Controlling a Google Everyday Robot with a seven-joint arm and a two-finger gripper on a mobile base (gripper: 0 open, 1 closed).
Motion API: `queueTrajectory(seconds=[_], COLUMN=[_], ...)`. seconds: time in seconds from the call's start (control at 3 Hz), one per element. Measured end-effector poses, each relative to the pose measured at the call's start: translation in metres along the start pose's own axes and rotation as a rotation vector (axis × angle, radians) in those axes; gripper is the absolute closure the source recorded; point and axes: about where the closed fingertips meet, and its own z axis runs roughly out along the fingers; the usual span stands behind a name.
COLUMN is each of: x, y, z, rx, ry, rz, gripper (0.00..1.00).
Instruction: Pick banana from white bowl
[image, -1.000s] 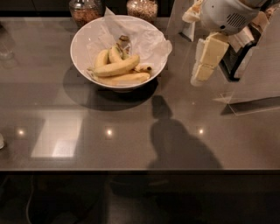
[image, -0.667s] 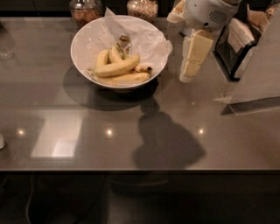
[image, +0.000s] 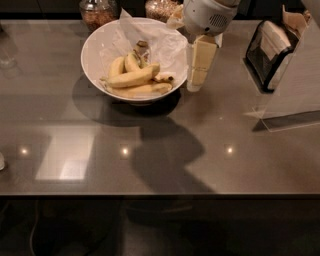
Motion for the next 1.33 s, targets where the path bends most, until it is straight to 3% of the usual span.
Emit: queueTrajectory(seconds=[1.0,1.33], x=[-0.037,-0.047], y=[-0.017,-0.021], z=[0.042,0.052], rx=[-0.067,-0.084], ry=[-0.047,-0.061], rz=[-0.092,-0.113], gripper=[0.00,0.06])
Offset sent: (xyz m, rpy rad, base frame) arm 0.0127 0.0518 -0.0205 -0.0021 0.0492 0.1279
